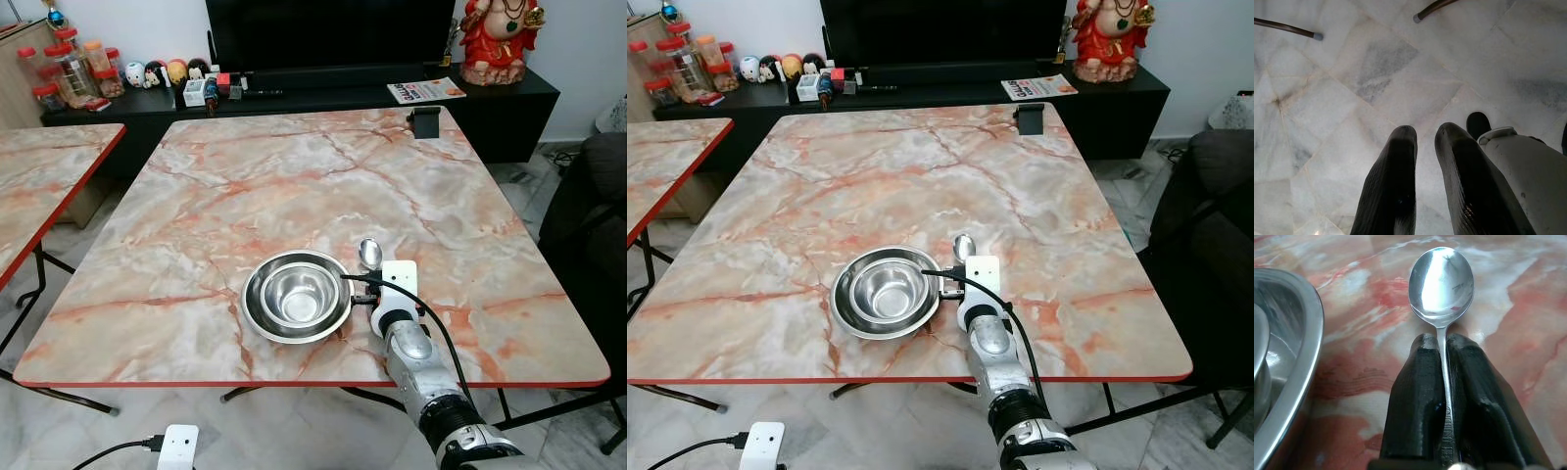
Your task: Setting the table
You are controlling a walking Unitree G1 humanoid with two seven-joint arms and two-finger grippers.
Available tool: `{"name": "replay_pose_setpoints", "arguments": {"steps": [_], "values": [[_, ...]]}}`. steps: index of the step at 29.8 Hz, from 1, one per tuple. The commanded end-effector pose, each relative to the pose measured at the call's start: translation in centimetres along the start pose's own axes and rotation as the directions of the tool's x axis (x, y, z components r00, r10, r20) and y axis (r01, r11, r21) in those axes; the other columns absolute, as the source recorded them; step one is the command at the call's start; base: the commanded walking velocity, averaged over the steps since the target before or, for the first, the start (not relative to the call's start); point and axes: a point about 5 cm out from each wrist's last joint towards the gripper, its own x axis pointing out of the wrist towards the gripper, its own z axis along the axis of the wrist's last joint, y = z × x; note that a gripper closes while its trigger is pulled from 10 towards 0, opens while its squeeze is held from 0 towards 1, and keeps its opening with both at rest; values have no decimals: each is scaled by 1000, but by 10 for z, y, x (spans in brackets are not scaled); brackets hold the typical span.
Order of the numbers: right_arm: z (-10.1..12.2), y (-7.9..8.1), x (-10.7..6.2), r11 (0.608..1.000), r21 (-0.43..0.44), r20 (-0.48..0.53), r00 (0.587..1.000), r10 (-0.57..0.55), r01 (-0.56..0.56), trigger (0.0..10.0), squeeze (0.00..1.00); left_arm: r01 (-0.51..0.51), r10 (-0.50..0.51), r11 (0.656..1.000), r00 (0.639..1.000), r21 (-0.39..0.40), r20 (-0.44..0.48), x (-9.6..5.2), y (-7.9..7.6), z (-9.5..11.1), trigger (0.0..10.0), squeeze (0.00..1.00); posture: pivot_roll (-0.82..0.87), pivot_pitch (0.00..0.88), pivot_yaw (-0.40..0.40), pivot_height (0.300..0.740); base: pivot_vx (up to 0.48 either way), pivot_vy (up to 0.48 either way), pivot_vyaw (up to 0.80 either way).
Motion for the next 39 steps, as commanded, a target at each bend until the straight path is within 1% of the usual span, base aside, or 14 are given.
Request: {"name": "replay_pose_setpoints", "arguments": {"steps": [1,9,16,22,30,31,32,39], "values": [[-15,0,-3,1000,20,-70,997,-21,22,10000,0,-8,8,1000,1000,4,-15,0,5,-3,10000,0,-51,0,73,740,0,0,0],[-21,-5,-5,998,9,-93,994,-57,58,10000,0,13,-12,1000,1000,6,-23,-1,4,-5,10000,0,-53,0,80,740,0,0,0],[-28,-8,-7,997,4,-137,987,-78,80,10000,0,25,-24,1000,999,9,-29,-1,3,-6,10000,0,-52,0,79,740,0,0,0],[-32,-9,-8,997,-11,-166,983,-83,82,10000,0,39,-39,999,999,10,-37,-1,2,-6,10000,0,-53,0,79,740,0,0,0],[-34,-8,-8,997,-2,-179,981,-74,74,10000,0,45,-44,999,998,11,-42,-1,0,-8,10000,0,-51,0,76,740,0,0,0],[-34,-8,-8,997,-1,-180,981,-72,73,10000,200,46,-46,999,998,11,-42,-1,0,-8,10000,0,-52,0,76,740,0,0,0],[-34,-7,-8,997,0,-181,981,-71,72,10000,1000,46,-46,999,998,10,-42,-1,0,-8,10000,0,-51,0,76,740,0,0,0],[-34,-7,-8,997,2,-180,981,-70,72,10000,1000,47,-46,999,998,10,-42,-1,0,-7,10000,0,-52,0,76,740,0,0,0]]}}
